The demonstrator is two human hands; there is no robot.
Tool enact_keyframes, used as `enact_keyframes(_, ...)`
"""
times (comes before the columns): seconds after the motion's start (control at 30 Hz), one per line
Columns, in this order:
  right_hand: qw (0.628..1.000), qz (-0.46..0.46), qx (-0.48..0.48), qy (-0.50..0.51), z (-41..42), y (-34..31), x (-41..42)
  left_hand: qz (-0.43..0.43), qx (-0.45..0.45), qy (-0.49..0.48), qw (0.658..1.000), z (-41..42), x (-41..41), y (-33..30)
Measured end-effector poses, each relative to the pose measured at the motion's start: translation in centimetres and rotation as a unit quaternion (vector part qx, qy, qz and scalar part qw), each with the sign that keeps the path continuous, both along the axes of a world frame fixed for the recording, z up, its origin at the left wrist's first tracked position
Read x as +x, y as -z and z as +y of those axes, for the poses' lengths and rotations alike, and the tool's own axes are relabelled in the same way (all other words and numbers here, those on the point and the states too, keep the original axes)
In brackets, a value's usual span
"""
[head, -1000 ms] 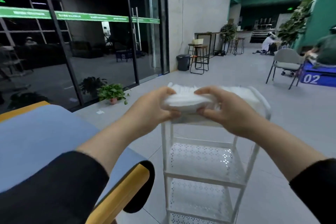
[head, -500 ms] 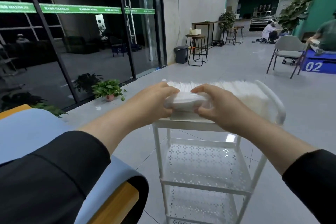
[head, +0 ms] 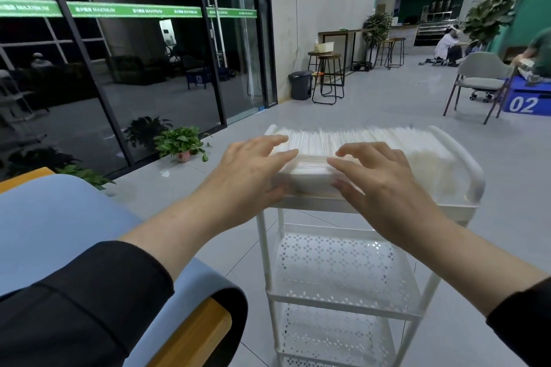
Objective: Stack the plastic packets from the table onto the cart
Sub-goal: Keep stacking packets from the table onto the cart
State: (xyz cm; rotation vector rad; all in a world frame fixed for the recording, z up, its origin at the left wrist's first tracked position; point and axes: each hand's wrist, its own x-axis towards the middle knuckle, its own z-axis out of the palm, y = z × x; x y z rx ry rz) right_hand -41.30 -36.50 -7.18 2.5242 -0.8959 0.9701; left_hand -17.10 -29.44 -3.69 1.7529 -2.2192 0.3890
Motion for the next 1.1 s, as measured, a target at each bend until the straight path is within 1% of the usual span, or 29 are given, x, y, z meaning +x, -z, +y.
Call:
enact_keyframes(0.13,1.0,-0.006,0.013,-0.009,0.0,0.7,0.0,-0.032,0.035,-0.04,0.998,0.4,0.0,1.4)
enact_keyframes(0.2,1.0,0.002,-0.001,0.002,0.2,0.7,0.1,-0.042,0.031,-0.051,0.997,0.6,-0.3,1.3)
enact_keyframes(0.3,0.999,0.032,-0.001,0.013,0.5,0.8,0.1,-0.052,0.032,-0.044,0.997,0.7,-0.7,0.9)
enact_keyframes(0.4,0.995,0.08,0.045,0.038,0.4,0.7,0.2,-0.07,0.043,-0.053,0.995,0.7,-1.0,0.8)
enact_keyframes(0.5,0.987,0.129,0.079,0.062,0.1,0.2,0.2,-0.052,0.056,-0.061,0.995,0.5,-1.2,0.8)
enact_keyframes(0.57,0.985,0.136,0.093,0.059,0.2,-0.2,0.2,-0.014,0.059,-0.06,0.996,0.6,-1.2,0.7)
enact_keyframes(0.63,0.987,0.107,0.11,0.037,0.6,-0.9,-0.1,0.026,0.045,-0.059,0.997,1.3,-0.7,0.4)
enact_keyframes(0.77,0.991,-0.011,0.134,-0.013,1.7,-3.1,-0.1,0.079,-0.001,-0.08,0.994,3.9,0.4,-0.6)
enact_keyframes(0.9,0.985,-0.077,0.145,-0.052,4.2,-5.8,2.3,0.096,-0.03,-0.12,0.988,7.6,2.2,-1.7)
enact_keyframes(1.0,0.977,-0.078,0.165,-0.108,8.0,-7.4,6.4,0.121,-0.056,-0.169,0.977,11.9,4.3,-2.8)
enact_keyframes(1.1,0.97,-0.019,0.185,-0.159,12.4,-7.8,11.8,0.13,-0.079,-0.245,0.958,17.9,7.2,-3.4)
